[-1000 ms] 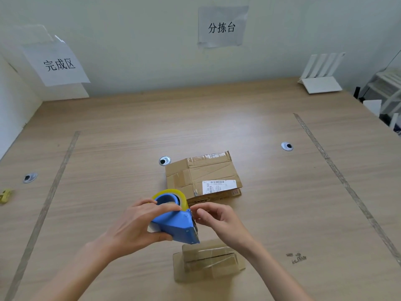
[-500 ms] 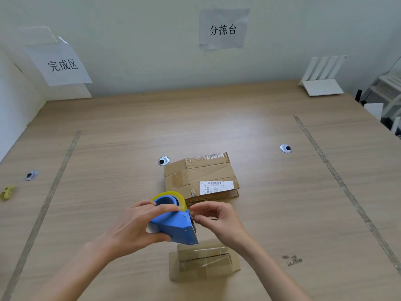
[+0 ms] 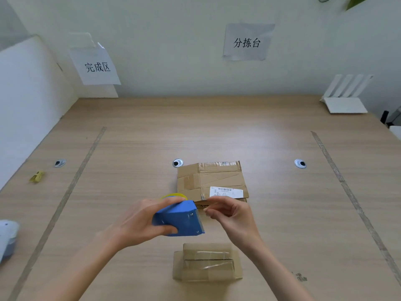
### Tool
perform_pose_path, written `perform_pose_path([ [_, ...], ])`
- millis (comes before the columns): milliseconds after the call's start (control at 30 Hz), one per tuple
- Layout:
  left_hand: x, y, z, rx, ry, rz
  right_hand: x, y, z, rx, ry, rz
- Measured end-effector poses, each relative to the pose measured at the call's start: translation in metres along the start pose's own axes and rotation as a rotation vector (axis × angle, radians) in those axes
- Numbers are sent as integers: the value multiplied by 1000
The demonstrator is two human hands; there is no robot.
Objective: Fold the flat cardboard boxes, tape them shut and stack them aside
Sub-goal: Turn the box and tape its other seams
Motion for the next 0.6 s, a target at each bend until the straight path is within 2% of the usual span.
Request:
perform_pose_path([
  [467, -8, 61, -15, 35, -14, -157, -19, 30, -28, 54, 26, -36],
  [600, 2, 88, -21, 47, -46, -156, -23, 46, -18, 16, 158, -57],
])
Point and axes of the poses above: each hand's wrist, its own y-axis away from the middle knuckle, its own z-axis out of the palm, x = y × z, the point moved 10 cm from there along -y, towards the middle knuckle, and after that the axes turned 9 degrees about z, right-handed, at the moved point
